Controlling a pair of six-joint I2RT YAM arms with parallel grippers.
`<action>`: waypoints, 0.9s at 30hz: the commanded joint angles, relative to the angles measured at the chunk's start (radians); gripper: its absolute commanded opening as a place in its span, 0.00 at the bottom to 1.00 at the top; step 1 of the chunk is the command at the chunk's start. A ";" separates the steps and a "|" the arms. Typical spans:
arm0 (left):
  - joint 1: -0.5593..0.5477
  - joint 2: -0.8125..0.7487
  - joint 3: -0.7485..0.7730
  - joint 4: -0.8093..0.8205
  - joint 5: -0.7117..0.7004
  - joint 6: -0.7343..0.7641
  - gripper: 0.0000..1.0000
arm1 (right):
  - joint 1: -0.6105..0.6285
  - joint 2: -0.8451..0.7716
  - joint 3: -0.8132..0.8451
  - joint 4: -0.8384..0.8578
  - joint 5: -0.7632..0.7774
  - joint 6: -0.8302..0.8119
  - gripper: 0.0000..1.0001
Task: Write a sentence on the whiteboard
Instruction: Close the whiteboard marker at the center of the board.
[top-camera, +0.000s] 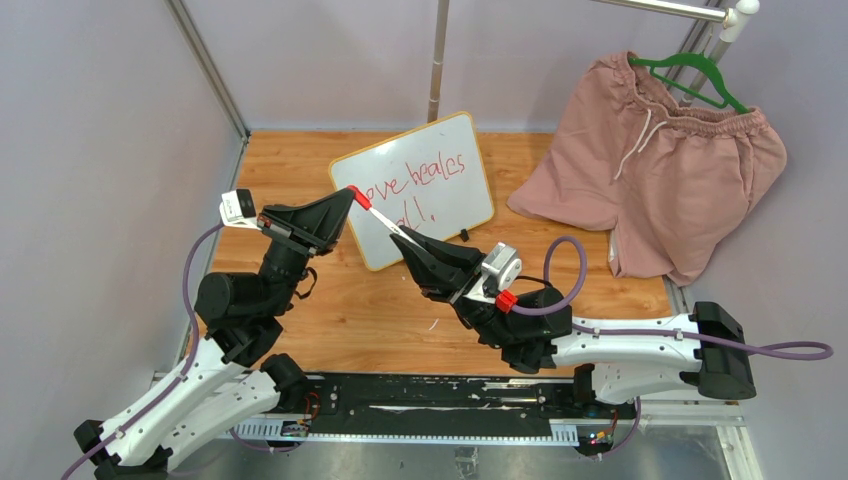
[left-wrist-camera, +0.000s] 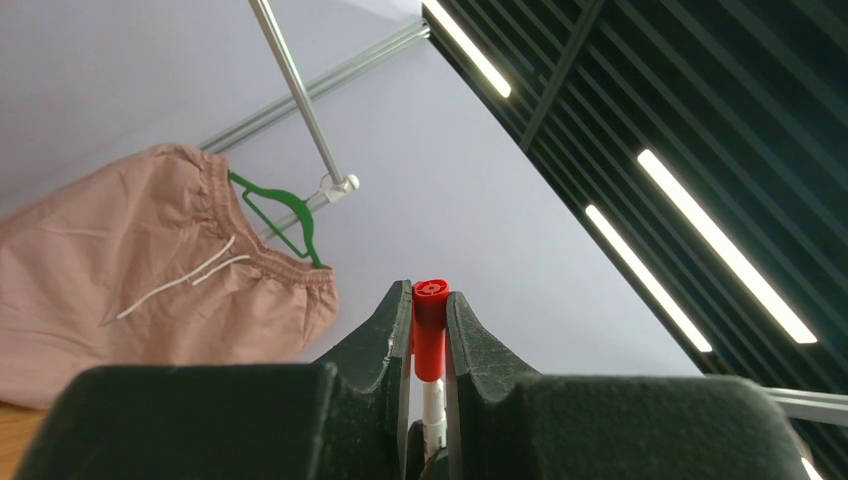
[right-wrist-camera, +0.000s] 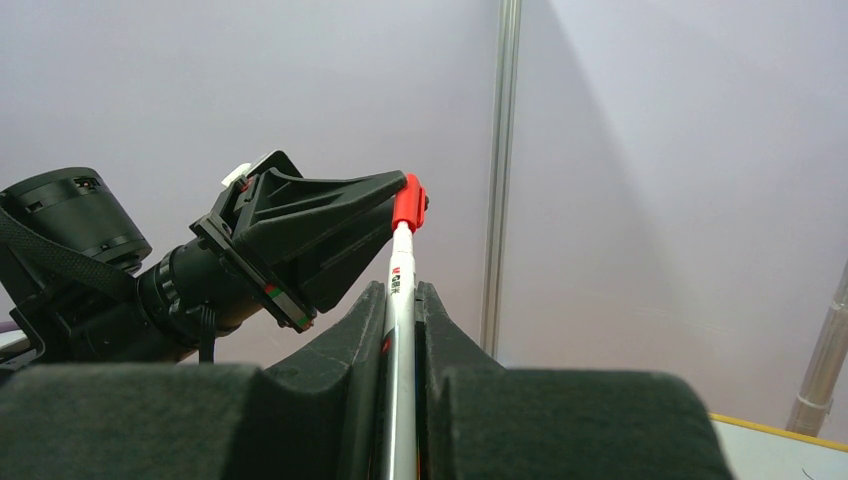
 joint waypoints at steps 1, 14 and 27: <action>0.003 -0.008 0.026 0.018 0.002 0.010 0.00 | -0.014 0.007 0.022 0.036 0.019 0.007 0.00; 0.003 -0.015 0.019 0.019 0.011 0.003 0.00 | -0.019 0.019 0.040 0.033 0.021 0.007 0.00; 0.003 -0.006 0.009 0.019 0.043 -0.012 0.00 | -0.033 0.053 0.075 0.032 0.010 0.017 0.00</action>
